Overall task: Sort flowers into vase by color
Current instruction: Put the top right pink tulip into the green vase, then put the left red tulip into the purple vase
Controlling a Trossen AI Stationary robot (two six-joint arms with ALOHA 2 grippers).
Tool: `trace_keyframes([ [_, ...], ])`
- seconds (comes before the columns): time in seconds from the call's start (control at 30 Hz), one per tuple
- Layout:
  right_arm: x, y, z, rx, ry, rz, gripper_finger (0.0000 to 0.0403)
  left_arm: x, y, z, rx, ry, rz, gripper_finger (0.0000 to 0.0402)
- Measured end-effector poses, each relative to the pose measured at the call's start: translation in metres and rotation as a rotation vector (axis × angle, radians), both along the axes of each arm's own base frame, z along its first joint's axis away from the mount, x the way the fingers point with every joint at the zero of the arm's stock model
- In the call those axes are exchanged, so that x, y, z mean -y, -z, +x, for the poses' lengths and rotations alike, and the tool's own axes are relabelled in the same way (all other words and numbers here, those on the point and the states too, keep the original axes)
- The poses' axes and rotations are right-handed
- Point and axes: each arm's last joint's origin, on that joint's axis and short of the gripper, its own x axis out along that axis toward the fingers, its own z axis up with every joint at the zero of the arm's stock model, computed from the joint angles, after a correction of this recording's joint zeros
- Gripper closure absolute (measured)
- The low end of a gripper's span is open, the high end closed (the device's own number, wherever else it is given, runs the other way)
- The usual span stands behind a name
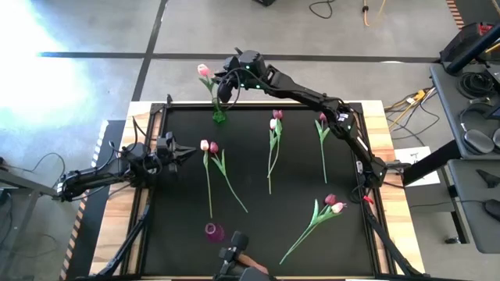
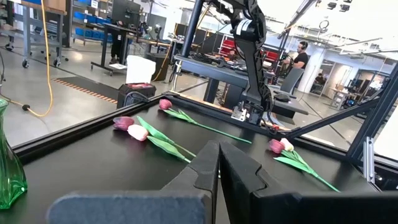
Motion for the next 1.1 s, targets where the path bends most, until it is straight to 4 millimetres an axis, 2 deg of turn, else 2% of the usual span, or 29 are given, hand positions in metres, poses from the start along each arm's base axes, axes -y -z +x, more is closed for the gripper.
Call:
trace_keyframes([
  [0.17,-0.004,0.001,-0.001,-0.046,-0.004,0.007,0.0243,0.000,0.000,0.000,0.000,0.001,0.000,0.0402],
  [0.33,-0.013,-0.009,-0.009,-0.086,-0.010,0.038,0.0232,0.000,0.000,0.000,0.000,0.000,0.000,0.0402],
  [0.47,-0.025,-0.024,-0.025,-0.178,-0.026,0.067,0.0246,0.000,0.000,0.000,0.004,0.000,0.001,0.0402],
  [0.6,-0.038,-0.028,-0.048,-0.380,-0.071,0.122,0.0287,0.000,-0.004,0.000,0.042,0.000,0.018,0.0402],
  [0.8,-0.048,-0.013,-0.067,-0.604,-0.114,0.215,0.0383,-0.001,-0.016,-0.002,0.122,-0.054,0.189,0.0402],
  [0.9,-0.050,-0.001,-0.068,-0.617,-0.140,0.244,0.0391,-0.002,-0.024,-0.005,0.203,-0.138,0.172,0.0402],
  [1.03,-0.055,0.019,-0.068,-0.531,-0.162,0.273,0.0394,-0.004,-0.033,-0.009,0.367,-0.207,-0.006,0.0402],
  [1.1,-0.061,0.032,-0.072,-0.483,-0.146,0.282,0.0394,-0.006,-0.035,-0.010,0.405,-0.248,-0.035,0.0402],
])
